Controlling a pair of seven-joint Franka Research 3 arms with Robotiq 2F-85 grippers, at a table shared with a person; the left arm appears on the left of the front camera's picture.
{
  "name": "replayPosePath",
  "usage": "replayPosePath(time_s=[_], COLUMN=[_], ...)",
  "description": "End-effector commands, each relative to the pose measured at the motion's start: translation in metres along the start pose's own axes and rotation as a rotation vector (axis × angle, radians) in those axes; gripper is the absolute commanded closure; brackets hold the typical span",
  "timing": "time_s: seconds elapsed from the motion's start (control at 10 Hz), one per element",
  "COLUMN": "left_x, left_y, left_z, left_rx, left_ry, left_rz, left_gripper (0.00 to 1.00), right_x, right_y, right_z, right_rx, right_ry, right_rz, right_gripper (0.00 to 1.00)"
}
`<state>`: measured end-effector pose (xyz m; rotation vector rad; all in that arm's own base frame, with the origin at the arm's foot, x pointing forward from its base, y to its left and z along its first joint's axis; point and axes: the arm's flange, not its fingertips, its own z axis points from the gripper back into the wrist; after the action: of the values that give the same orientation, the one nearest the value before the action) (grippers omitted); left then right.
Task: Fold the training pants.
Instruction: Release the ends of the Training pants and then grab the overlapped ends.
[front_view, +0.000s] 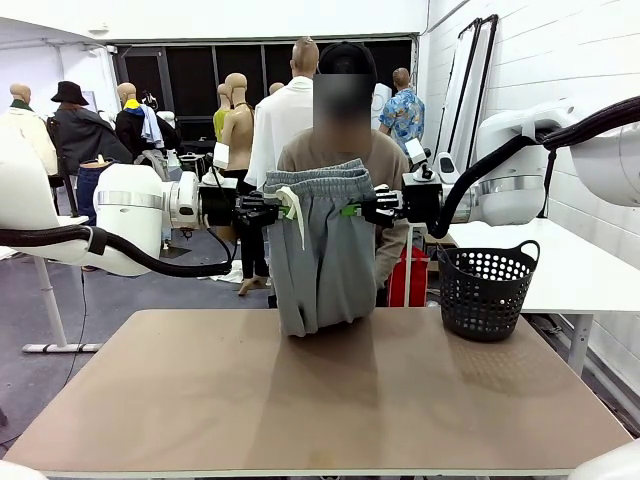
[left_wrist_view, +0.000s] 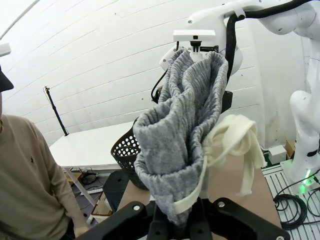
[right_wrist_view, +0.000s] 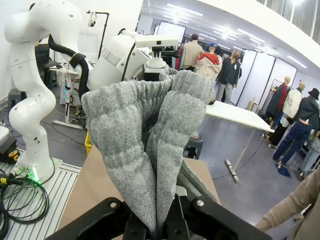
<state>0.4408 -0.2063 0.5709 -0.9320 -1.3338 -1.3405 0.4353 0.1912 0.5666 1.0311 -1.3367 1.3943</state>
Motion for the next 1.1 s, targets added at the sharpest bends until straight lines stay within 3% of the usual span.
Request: replayPosePath(time_s=[0.0,1.0], left_x=[0.0010,0.0010], left_y=[-0.0018,-0.0018], left_z=[-0.0001,-0.0001], left_rx=[0.005,0.005], left_ry=[-0.012,-0.012], left_rz=[0.007,0.007], left_gripper=[1.00,1.00], right_x=[0.0025,0.0025], right_y=[-0.0002,-0.0002], right_z=[-0.0003,-0.0003], right_rx=[-0.001,-0.001], right_ry=[-0.005,-0.005], right_rz=[0.003,0.003], right_gripper=[1.00,1.00])
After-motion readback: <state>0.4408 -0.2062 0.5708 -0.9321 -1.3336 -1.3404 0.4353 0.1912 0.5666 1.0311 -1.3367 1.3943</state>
